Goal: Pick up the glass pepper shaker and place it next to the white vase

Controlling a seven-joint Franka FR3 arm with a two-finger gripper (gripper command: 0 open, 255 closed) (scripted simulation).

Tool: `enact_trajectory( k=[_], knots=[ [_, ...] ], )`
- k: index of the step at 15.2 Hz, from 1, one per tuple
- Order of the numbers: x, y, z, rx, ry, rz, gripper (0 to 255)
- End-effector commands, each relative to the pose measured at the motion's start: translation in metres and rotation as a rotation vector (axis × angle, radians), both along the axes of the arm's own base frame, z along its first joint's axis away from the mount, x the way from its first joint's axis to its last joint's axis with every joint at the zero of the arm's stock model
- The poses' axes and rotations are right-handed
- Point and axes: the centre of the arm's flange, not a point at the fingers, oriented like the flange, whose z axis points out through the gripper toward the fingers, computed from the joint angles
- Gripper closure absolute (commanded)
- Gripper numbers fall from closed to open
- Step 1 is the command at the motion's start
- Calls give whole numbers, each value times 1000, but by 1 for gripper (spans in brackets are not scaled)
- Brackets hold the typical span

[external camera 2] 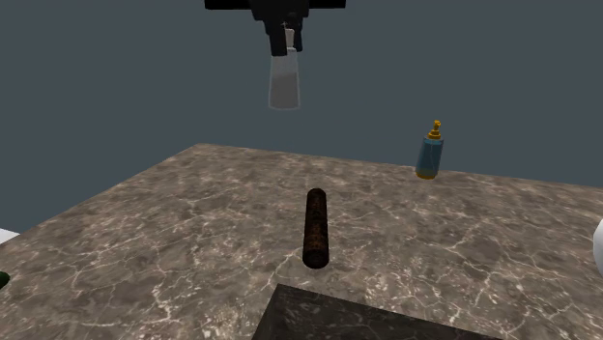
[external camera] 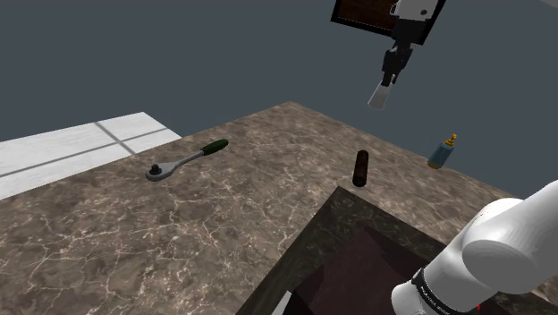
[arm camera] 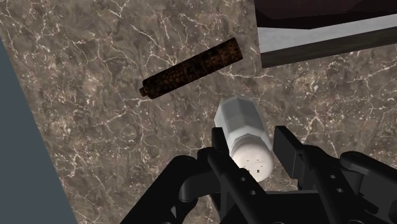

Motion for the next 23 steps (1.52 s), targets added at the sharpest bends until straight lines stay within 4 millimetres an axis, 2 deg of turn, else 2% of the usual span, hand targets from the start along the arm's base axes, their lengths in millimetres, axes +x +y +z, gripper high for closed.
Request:
enact_trajectory(
  k=[1,13,14,23],
  knots=[
    [-1,0,11,0,0,0,255],
    [-1,0,75,0,0,0,255],
    [-1,0,75,0,0,0,255],
    [-118,-23,75,0,0,0,255]
  ],
)
